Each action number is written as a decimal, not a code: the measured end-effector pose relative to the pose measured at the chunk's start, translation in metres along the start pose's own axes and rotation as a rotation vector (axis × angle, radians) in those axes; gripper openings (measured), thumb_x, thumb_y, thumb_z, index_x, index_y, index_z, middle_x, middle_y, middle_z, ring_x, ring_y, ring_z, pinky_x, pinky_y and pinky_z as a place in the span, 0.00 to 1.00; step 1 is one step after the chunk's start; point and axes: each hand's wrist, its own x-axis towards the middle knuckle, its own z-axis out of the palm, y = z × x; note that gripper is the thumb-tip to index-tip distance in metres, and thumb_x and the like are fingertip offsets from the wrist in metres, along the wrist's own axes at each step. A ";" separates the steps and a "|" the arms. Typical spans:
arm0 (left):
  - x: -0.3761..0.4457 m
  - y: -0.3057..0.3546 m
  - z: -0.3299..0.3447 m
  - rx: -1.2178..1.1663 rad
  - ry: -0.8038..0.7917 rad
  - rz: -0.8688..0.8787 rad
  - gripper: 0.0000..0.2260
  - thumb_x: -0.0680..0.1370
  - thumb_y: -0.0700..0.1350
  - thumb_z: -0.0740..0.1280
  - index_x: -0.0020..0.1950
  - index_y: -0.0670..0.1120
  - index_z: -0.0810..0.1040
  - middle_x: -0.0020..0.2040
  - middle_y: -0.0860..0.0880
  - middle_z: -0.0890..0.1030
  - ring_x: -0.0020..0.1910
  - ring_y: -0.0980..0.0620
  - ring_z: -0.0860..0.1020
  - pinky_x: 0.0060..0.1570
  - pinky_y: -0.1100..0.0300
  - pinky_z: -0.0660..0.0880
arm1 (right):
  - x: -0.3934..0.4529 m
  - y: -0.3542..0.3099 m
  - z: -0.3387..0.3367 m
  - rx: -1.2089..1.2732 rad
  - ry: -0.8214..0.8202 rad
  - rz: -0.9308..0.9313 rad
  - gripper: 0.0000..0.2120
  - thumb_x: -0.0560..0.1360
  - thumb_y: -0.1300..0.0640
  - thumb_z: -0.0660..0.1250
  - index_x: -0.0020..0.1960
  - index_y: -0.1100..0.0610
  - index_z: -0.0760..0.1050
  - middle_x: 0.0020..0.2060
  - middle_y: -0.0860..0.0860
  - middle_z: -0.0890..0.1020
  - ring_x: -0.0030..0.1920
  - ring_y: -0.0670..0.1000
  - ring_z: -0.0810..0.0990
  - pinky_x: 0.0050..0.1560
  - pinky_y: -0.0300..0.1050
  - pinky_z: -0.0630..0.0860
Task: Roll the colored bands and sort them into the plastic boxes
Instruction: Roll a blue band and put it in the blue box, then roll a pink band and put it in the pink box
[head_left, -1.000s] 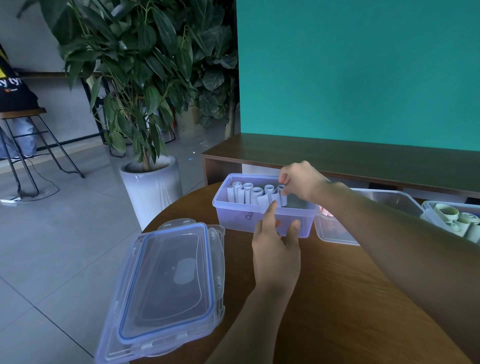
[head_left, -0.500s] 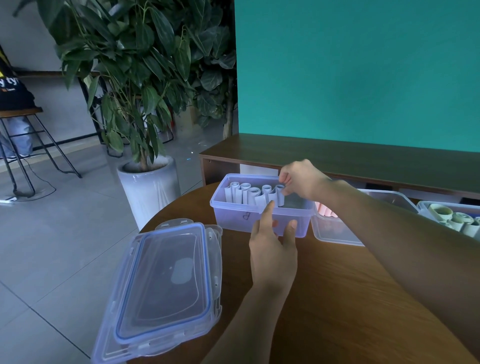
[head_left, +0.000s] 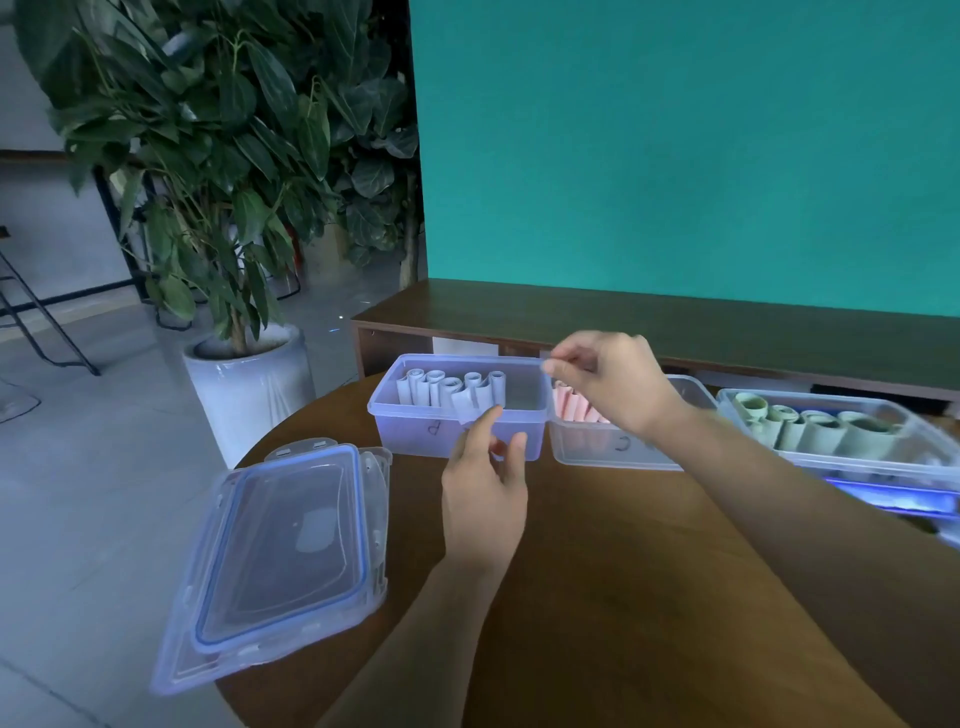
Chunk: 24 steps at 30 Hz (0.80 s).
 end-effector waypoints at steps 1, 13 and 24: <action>-0.005 0.003 -0.001 0.005 -0.003 0.001 0.19 0.80 0.54 0.66 0.70 0.51 0.75 0.55 0.56 0.81 0.49 0.64 0.78 0.48 0.78 0.72 | -0.017 0.002 -0.007 0.001 0.017 0.006 0.06 0.77 0.52 0.73 0.48 0.55 0.84 0.40 0.47 0.85 0.41 0.45 0.82 0.46 0.33 0.75; -0.133 0.099 0.035 -0.111 -0.468 -0.001 0.21 0.80 0.53 0.68 0.72 0.54 0.72 0.64 0.52 0.80 0.54 0.59 0.77 0.58 0.65 0.72 | -0.260 0.034 -0.115 -0.006 0.114 0.348 0.10 0.79 0.47 0.70 0.53 0.52 0.83 0.44 0.43 0.84 0.43 0.40 0.81 0.46 0.29 0.74; -0.247 0.187 0.092 -0.190 -0.735 0.177 0.15 0.79 0.50 0.70 0.65 0.56 0.78 0.50 0.57 0.82 0.48 0.61 0.79 0.42 0.76 0.71 | -0.404 0.055 -0.215 -0.263 0.297 0.532 0.09 0.79 0.52 0.70 0.57 0.52 0.82 0.49 0.46 0.84 0.42 0.44 0.78 0.42 0.28 0.71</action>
